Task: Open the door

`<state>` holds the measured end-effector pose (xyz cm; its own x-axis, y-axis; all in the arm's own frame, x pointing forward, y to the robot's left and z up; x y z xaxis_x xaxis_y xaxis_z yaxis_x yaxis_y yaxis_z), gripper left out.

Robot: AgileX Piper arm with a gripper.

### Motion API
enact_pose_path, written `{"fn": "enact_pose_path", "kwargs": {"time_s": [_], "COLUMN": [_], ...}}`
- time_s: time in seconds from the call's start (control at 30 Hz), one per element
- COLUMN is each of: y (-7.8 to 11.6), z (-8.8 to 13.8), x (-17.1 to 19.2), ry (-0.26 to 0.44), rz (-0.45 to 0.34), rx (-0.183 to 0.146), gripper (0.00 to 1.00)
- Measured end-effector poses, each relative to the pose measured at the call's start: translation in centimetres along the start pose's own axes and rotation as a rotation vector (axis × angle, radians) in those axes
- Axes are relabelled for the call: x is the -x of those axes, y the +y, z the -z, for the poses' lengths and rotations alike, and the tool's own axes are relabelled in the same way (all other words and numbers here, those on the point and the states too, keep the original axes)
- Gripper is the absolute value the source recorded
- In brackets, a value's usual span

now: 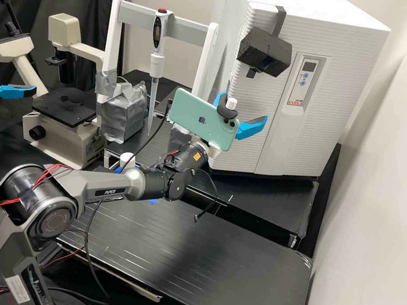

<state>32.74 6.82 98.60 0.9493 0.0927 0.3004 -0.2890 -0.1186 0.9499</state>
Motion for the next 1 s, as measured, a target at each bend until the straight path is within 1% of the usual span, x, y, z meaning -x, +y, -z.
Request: {"fn": "enact_pose_path", "kwargs": {"time_s": [0.07, 0.1, 0.3, 0.37, 0.5, 0.6, 0.8, 1.0], "y": [-0.03, -0.09, -0.16, -0.18, -0.27, -0.1, 0.2, 0.18], "z": [0.02, 0.06, 0.12, 0.05, 0.05, 0.18, 0.55, 0.51], "x": [0.0, -0.01, -0.02, -0.03, -0.13, -0.3, -0.53, -0.52], "ry": [0.001, 0.002, 0.003, -0.006, -0.027, -0.033, -0.022, -0.025], "rz": [0.001, 0.002, 0.004, 0.005, 0.007, 0.007, -0.002, 0.0], "rx": [-0.001, 0.0, 0.001, 0.002, -0.013, 0.001, 0.003, 0.003], "gripper": [0.0, 1.0, 1.0, 1.0, 1.0, 1.0, 1.0, 1.0]}}
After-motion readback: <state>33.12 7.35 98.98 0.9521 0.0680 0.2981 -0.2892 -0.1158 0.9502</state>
